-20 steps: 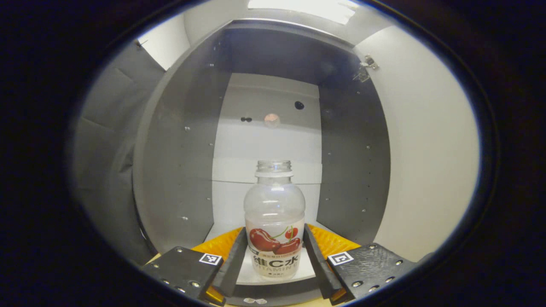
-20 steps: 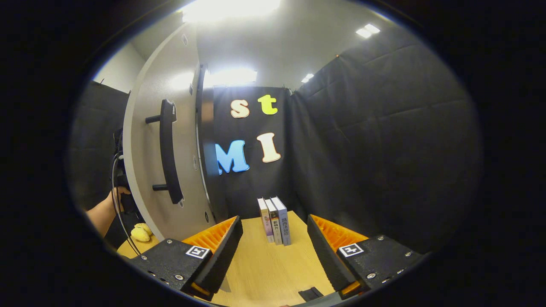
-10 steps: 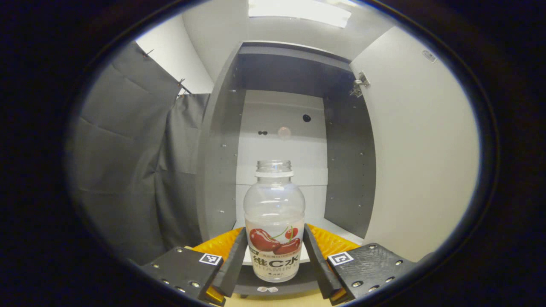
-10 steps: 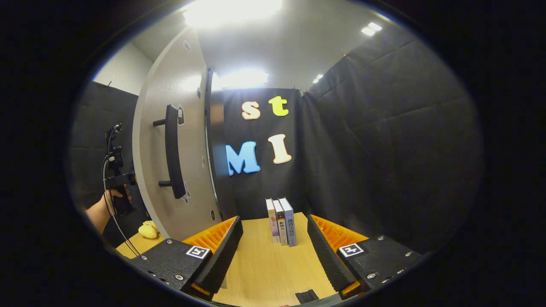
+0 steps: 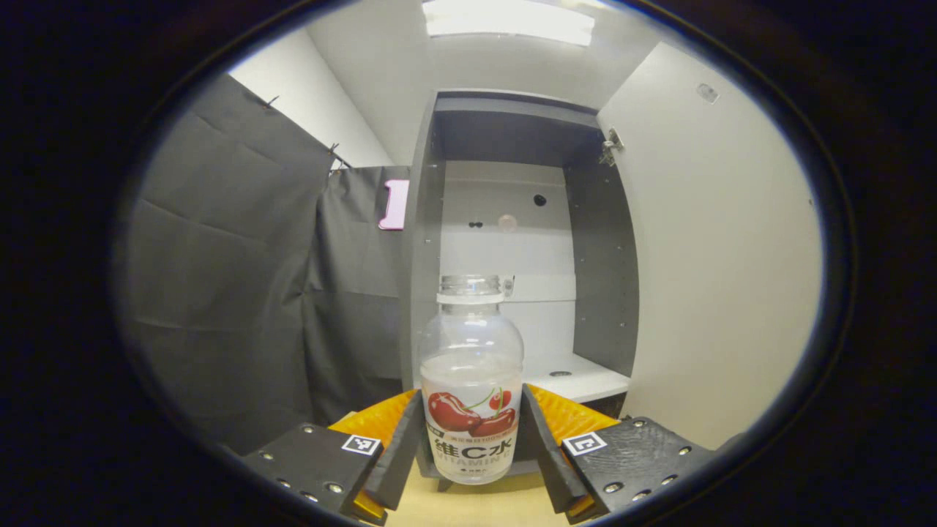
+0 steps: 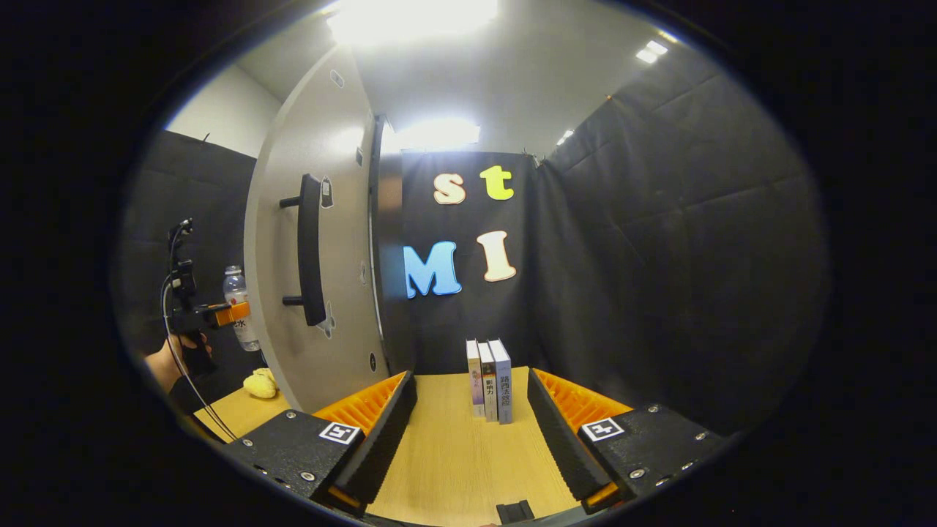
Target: Open the cabinet door with the right hand, grasp the bottle in the cabinet with the left hand and place it on the coaster, then close the cabinet door with the right hand.
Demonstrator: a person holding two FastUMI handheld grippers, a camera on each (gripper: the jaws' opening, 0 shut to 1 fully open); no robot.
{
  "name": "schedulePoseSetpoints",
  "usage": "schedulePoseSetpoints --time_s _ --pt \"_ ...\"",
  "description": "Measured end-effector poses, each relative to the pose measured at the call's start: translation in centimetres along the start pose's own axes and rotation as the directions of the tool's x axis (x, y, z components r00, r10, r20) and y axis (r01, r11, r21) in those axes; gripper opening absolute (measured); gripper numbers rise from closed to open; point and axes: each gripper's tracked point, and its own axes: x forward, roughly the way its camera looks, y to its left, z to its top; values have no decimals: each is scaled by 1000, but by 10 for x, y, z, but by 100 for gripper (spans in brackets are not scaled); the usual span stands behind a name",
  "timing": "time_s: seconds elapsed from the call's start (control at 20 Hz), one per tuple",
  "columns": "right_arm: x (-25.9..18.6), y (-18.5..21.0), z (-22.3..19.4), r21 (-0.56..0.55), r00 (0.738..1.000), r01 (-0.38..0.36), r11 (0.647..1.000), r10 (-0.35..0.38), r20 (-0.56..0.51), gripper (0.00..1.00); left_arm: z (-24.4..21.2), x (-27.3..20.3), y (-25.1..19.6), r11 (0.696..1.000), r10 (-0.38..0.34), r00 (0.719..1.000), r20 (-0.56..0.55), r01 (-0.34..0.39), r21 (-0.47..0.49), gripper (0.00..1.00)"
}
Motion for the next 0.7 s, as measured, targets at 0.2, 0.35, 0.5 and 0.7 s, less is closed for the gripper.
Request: schedulePoseSetpoints --time_s 0.2,0.35,0.5,0.7 --pt "-1 7 -2 -6 1000 -30 1000 30 -2 94 -17 -30 2 1000 11 1000 1 -11 -13 75" --pt "-1 10 -6 -15 999 -40 999 39 -13 94 -32 -49 5 1000 21 1000 3 -21 -12 75" --pt "-2 18 -9 -16 998 -55 998 55 -12 94 -56 -67 7 999 26 999 -19 -26 -18 79" --pt "0 23 -15 -31 998 -58 998 58 -4 94 -88 -91 16 999 36 998 -51 -37 -18 79"
